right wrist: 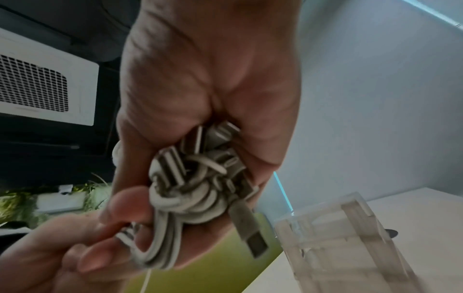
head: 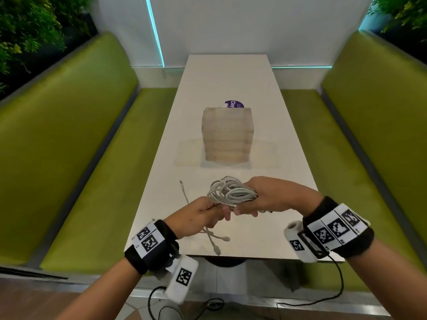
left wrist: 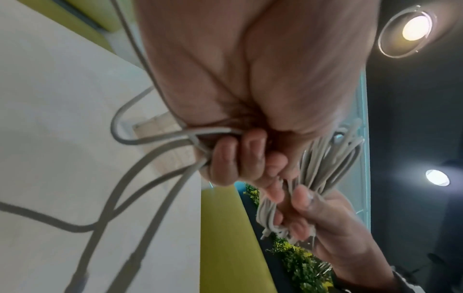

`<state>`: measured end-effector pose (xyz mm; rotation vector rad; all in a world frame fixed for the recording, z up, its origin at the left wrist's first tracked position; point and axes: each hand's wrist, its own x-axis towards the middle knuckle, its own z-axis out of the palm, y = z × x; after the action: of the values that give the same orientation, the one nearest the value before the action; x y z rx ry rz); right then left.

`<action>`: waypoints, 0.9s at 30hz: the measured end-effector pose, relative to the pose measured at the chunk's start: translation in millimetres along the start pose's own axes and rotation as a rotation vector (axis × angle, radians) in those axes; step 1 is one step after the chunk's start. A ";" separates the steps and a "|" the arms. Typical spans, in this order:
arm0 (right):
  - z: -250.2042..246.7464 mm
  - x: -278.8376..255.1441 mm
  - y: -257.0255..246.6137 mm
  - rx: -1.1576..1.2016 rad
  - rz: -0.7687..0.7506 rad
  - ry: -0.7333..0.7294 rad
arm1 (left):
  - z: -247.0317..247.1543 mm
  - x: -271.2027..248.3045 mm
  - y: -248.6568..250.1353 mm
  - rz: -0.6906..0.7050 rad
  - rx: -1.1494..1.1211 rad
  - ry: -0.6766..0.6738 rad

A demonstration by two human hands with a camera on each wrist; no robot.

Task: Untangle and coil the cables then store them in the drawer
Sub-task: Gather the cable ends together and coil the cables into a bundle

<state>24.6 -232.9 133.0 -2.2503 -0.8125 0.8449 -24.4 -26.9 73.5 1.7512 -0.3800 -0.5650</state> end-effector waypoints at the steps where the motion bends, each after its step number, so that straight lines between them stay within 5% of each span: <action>1: -1.3 1.0 -1.1 -0.021 0.003 -0.037 | 0.9 -1.0 -0.2 0.013 -0.036 -0.013; 8: -3.2 6.1 -6.9 -0.466 -0.051 -0.021 | -5.4 -5.0 0.2 -0.004 -0.416 -0.175; 12: 2.7 6.8 -13.8 -0.792 -0.132 -0.006 | -4.7 -2.4 5.8 -0.060 -0.253 -0.256; 15: 14.3 13.3 -19.6 -0.931 -0.093 -0.044 | 4.3 2.5 15.2 -0.170 -0.069 -0.179; 20: 18.8 14.3 -19.4 -0.817 -0.026 -0.142 | 11.1 3.2 15.2 -0.205 0.080 -0.121; 27: 21.8 19.8 -6.4 -0.449 0.004 -0.219 | 8.5 -2.5 16.6 -0.086 0.104 -0.124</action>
<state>18.9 -208.1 116.9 -2.5711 -1.1985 1.0019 -30.6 -36.5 88.4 1.8441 -0.4282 -0.7292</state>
